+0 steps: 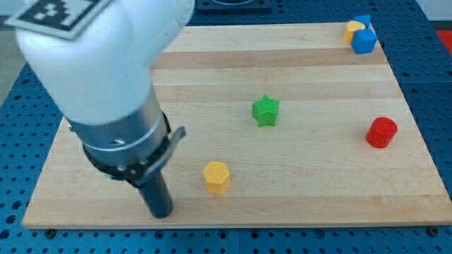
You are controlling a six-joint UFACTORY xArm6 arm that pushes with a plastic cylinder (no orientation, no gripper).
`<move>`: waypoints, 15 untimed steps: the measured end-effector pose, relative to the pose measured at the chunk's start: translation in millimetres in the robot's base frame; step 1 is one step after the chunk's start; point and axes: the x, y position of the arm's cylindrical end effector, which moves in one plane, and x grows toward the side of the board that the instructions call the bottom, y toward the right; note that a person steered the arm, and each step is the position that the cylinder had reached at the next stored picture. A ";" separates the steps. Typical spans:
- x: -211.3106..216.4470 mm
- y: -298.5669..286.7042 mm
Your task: Move the yellow hexagon to the top of the green star
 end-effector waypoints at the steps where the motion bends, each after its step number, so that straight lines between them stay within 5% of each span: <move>1: -4.7 35.7; 3: -50.2 91.1; 5: -111.3 79.0; 8: -107.2 28.6; 11: -35.3 23.9; 15: -135.8 -15.0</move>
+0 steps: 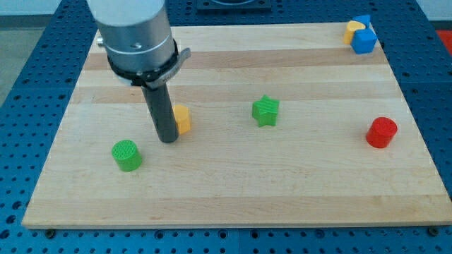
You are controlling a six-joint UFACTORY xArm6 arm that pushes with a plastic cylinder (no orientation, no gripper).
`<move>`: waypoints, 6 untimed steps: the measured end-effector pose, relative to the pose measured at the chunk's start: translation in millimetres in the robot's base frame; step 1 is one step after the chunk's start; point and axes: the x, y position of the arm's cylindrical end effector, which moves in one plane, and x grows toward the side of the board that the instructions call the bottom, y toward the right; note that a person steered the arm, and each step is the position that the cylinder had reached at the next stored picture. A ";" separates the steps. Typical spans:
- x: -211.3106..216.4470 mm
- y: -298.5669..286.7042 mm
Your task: Move the yellow hexagon to the top of the green star
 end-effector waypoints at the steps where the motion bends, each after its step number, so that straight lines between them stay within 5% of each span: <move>1: -25.3 0.0; 6: -36.5 -31.3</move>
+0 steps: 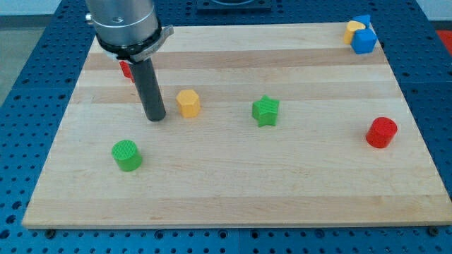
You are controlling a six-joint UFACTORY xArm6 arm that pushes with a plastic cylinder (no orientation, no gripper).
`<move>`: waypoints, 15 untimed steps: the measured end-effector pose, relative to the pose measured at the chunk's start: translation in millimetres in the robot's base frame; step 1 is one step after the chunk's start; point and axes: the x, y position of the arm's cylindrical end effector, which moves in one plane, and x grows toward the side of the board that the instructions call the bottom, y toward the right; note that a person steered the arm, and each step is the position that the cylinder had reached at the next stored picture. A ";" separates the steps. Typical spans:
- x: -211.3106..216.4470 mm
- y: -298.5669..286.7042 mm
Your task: Move the yellow hexagon to the top of the green star
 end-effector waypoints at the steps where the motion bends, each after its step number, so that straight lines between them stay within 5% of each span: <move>1: 0.0 -3.3; 5: -2.4 91.6; 7: -58.5 110.1; 11: 32.8 92.7; 15: -62.7 30.6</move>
